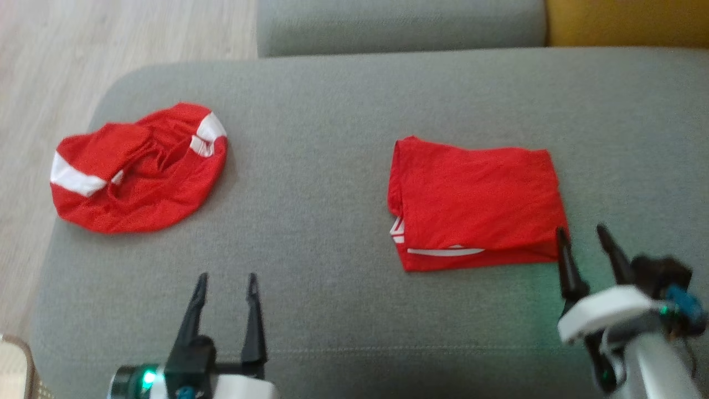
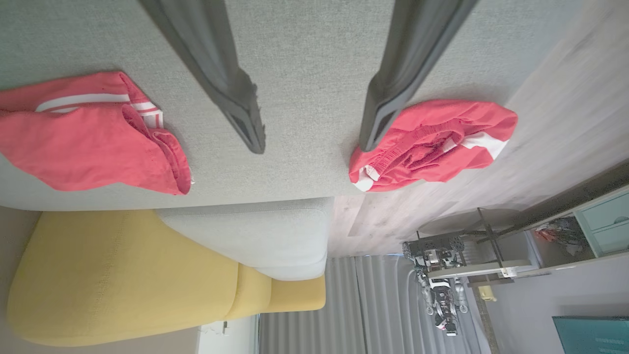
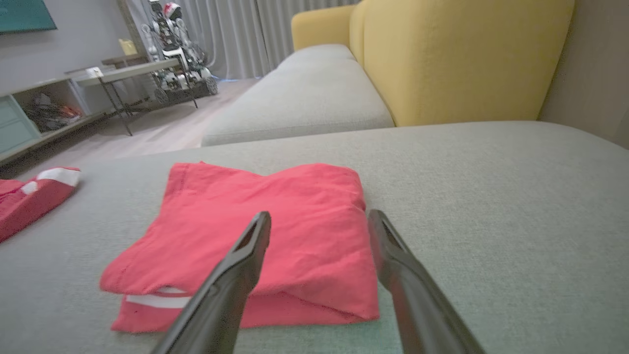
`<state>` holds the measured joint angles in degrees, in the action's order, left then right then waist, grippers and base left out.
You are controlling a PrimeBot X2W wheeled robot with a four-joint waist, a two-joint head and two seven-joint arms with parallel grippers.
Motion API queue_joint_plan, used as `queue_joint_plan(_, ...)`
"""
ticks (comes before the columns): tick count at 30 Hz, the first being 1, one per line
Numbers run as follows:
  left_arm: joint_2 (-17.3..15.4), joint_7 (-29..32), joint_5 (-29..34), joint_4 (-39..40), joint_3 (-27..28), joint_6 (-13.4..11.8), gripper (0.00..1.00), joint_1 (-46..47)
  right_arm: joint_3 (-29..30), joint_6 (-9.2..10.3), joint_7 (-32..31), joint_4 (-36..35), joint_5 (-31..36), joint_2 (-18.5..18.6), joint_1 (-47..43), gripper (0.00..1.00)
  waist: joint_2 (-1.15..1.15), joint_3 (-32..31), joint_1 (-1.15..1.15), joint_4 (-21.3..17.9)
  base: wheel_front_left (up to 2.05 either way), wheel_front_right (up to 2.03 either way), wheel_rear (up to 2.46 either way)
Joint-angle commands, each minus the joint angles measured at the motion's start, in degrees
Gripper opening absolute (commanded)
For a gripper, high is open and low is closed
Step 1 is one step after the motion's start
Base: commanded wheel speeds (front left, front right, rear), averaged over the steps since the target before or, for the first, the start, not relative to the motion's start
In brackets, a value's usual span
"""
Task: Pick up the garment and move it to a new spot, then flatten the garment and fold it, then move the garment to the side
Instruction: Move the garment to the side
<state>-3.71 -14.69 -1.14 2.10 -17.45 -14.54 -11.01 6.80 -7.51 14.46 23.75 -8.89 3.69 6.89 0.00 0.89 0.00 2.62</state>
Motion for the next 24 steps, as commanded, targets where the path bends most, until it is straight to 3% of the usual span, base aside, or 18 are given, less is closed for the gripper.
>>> queue_joint_plan(1,0.32,-0.30,0.51,1.76,1.14,0.29,1.00,3.80,-0.57,0.02,0.53,0.25,0.50,1.17,4.66,1.00,0.00,1.52,0.00,0.89,0.00,0.00,0.00)
queue_joint_plan(10,0.53,-0.30,0.75,1.59,-1.72,0.60,1.00,7.71,2.49,0.02,-3.38,21.10,3.09,6.50,20.58,1.00,0.00,6.87,0.00,2.72,0.00,0.00,0.00)
queue_joint_plan(21,0.68,-0.30,0.44,1.18,-3.71,0.08,1.00,10.38,-0.21,0.02,-6.04,35.37,3.60,8.73,28.77,1.00,0.00,9.90,0.00,3.57,0.00,0.00,0.00)
queue_joint_plan(22,0.68,-0.30,0.41,1.12,-3.85,0.06,1.00,10.51,-0.59,0.02,-5.86,36.15,3.49,8.84,29.29,0.91,0.00,10.03,0.00,3.57,0.00,0.00,0.00)
queue_joint_plan(23,0.69,-0.30,0.38,1.07,-3.97,0.04,1.00,10.62,-0.93,0.02,-5.86,37.00,3.33,8.95,29.79,0.75,0.00,10.13,0.00,3.58,0.00,0.00,0.00)
queue_joint_plan(24,0.69,-0.30,0.36,1.02,-4.08,0.02,1.00,10.72,-1.25,0.02,-6.11,37.90,3.02,8.97,30.28,0.48,0.00,10.22,0.00,3.58,0.00,0.00,0.00)
